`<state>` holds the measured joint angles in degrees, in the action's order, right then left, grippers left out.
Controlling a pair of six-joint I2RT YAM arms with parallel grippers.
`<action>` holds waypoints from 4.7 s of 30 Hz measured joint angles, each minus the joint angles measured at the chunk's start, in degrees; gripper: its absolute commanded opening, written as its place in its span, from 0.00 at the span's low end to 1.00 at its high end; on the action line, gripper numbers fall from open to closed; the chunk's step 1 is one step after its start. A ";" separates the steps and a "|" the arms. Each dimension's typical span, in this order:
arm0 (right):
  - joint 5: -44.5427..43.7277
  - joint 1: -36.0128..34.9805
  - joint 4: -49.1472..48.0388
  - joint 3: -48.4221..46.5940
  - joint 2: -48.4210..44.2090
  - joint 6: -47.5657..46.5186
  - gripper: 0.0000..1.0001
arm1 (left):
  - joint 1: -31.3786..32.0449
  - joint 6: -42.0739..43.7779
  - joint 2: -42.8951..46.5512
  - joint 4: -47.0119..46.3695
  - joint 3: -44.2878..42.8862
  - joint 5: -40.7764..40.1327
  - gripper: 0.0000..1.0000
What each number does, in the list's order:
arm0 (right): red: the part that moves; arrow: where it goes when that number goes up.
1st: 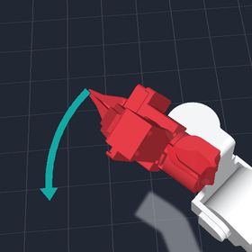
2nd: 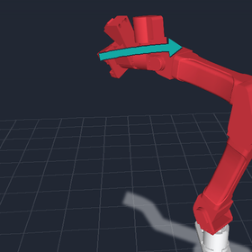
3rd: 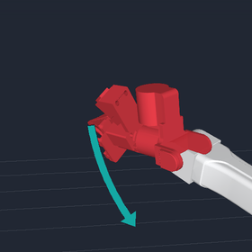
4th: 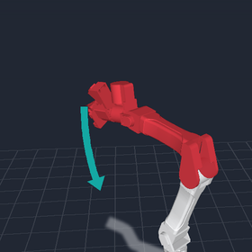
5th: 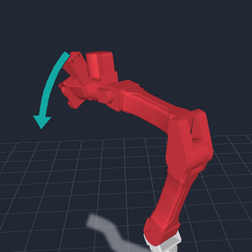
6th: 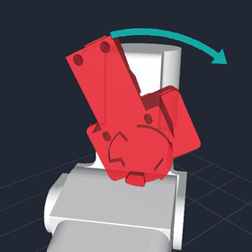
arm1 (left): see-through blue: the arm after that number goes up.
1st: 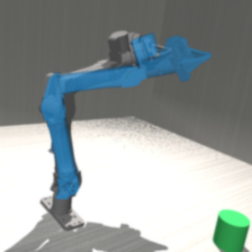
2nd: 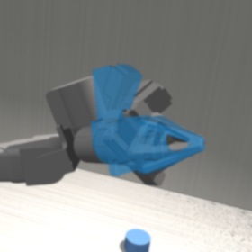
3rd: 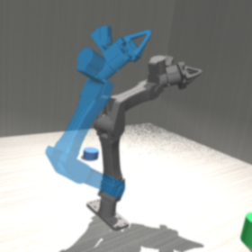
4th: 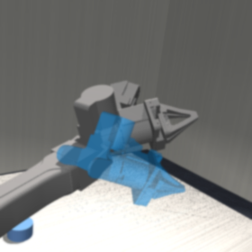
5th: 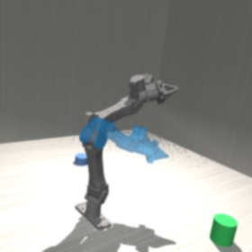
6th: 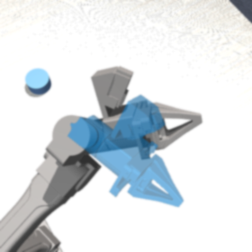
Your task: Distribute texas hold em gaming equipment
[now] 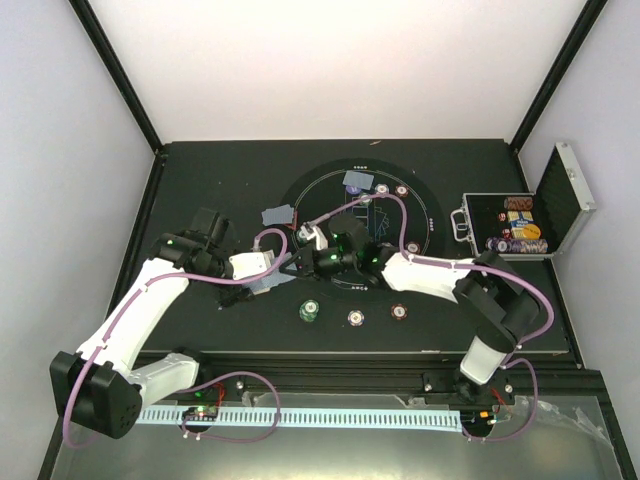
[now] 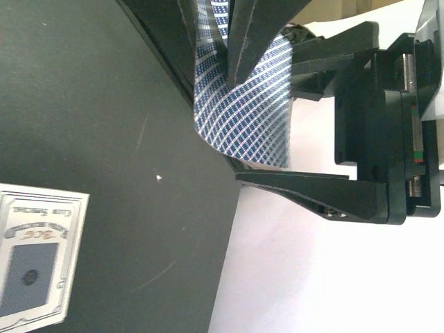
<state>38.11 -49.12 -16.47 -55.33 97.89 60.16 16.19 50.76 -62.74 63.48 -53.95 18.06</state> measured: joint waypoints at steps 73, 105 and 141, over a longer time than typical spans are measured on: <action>-11.23 31.52 35.87 -18.18 -0.63 -19.56 0.73 | 0.00 -0.33 1.44 0.09 -0.24 -0.92 0.02; -1.31 -4.52 -0.96 -3.43 3.87 4.33 0.73 | 0.00 -0.28 1.64 0.13 -0.24 -0.26 0.02; 0.76 0.59 -6.58 4.61 -3.15 6.88 0.02 | 0.00 -0.26 1.73 0.70 -0.20 -0.42 0.02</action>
<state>38.87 -48.53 -23.05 -50.72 94.74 67.05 16.19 50.50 -61.01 64.18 -54.15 17.65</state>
